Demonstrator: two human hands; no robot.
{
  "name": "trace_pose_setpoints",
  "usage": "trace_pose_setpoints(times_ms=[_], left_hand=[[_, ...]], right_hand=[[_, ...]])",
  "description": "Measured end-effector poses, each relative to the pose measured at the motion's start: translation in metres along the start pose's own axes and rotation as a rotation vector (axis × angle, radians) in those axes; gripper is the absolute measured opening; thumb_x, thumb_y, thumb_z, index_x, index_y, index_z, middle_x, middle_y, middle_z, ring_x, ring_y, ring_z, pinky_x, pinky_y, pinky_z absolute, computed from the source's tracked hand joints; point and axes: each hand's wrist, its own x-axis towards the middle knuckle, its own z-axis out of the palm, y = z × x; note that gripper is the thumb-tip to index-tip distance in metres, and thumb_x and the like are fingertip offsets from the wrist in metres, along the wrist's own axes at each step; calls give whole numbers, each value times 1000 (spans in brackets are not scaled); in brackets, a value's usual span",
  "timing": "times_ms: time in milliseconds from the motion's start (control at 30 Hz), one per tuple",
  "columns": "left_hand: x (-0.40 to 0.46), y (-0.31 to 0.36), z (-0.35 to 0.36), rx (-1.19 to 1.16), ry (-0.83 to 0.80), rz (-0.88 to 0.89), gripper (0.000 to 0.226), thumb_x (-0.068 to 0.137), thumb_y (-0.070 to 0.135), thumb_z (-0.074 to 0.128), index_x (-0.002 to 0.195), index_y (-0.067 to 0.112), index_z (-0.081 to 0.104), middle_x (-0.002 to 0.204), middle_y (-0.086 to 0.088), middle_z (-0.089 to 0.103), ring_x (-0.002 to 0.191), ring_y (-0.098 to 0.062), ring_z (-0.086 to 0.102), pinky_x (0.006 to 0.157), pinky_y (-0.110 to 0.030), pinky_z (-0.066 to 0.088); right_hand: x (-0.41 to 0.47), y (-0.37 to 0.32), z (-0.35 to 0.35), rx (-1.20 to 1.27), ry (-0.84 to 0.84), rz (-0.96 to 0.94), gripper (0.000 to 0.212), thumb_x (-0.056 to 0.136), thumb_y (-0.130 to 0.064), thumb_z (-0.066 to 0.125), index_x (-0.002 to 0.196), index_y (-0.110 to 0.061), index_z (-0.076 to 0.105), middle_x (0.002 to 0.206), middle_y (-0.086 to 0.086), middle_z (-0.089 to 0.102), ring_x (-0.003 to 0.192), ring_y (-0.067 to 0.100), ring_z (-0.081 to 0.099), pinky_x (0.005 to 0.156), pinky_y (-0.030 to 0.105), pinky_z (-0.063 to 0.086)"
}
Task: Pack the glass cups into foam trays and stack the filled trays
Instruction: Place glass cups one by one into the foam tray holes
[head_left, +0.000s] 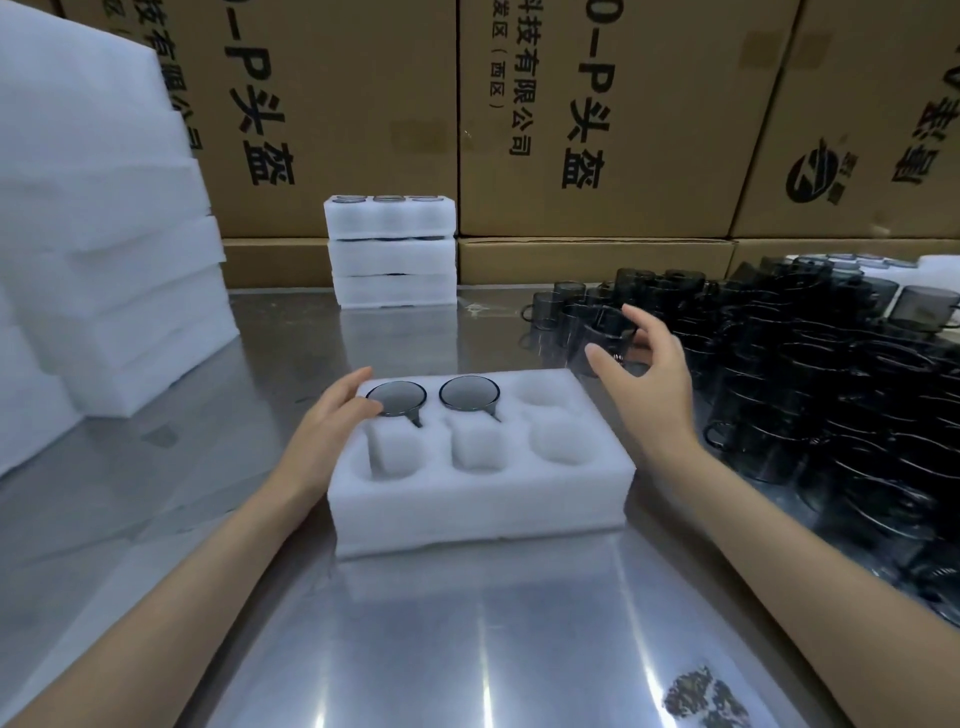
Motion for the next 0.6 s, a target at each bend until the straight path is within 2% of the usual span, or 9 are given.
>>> trace_pose_setpoints(times_ms=[67, 100, 200, 267, 333, 400, 500, 600], left_hand=[[1, 0, 0, 1, 0, 3, 41, 91, 12, 51, 130, 23, 52, 114, 12, 58, 95, 6, 54, 76, -17, 41], [1, 0, 0, 3, -1, 4, 41, 91, 13, 51, 130, 24, 52, 112, 15, 58, 95, 6, 54, 76, -17, 41], [0, 0, 0, -1, -1, -5, 41, 91, 14, 51, 131, 24, 53, 113, 15, 58, 99, 1, 56, 81, -21, 42], [0, 0, -1, -15, -2, -16, 41, 91, 14, 52, 131, 24, 53, 116, 12, 58, 99, -1, 56, 80, -21, 42], [-1, 0, 0, -27, -10, -14, 41, 91, 14, 52, 131, 25, 53, 113, 15, 58, 96, 5, 55, 75, -18, 42], [-1, 0, 0, -26, -19, -13, 41, 91, 14, 52, 131, 24, 53, 115, 13, 58, 97, 3, 56, 77, -19, 42], [-1, 1, -1, -21, -30, -12, 44, 88, 18, 57, 132, 24, 52, 124, 6, 57, 106, -8, 56, 85, -25, 41], [-2, 2, -1, -20, -48, -18, 62, 70, 32, 58, 132, 25, 52, 124, 7, 57, 109, -10, 56, 87, -27, 41]], right_hand=[[-2, -11, -1, 69, -20, -73, 51, 84, -31, 68, 132, -30, 48, 119, -10, 49, 101, -14, 48, 80, 4, 39], [-4, -15, 0, 95, -50, -107, 51, 84, -28, 69, 131, -29, 49, 119, -7, 50, 102, -11, 51, 80, 3, 41], [-12, -22, 5, 77, -195, -153, 52, 83, -23, 71, 130, -28, 50, 116, -4, 53, 105, 6, 55, 88, 17, 46], [-14, -23, 5, 46, -262, -132, 52, 83, -22, 70, 130, -30, 51, 115, -6, 53, 105, 7, 55, 93, 26, 46], [-13, -22, 2, 33, -301, -110, 52, 83, -20, 70, 131, -30, 51, 116, -5, 54, 106, 9, 56, 97, 30, 45], [-13, -23, 1, 14, -339, -121, 53, 82, -20, 71, 131, -29, 51, 115, -5, 55, 105, 9, 56, 97, 28, 44], [-14, -24, 1, -29, -397, -144, 52, 80, -24, 72, 128, -30, 53, 115, -5, 57, 104, 5, 56, 95, 23, 44], [-13, -23, -1, -43, -432, -130, 51, 80, -25, 73, 127, -29, 54, 114, -4, 58, 103, 4, 57, 94, 21, 43]])
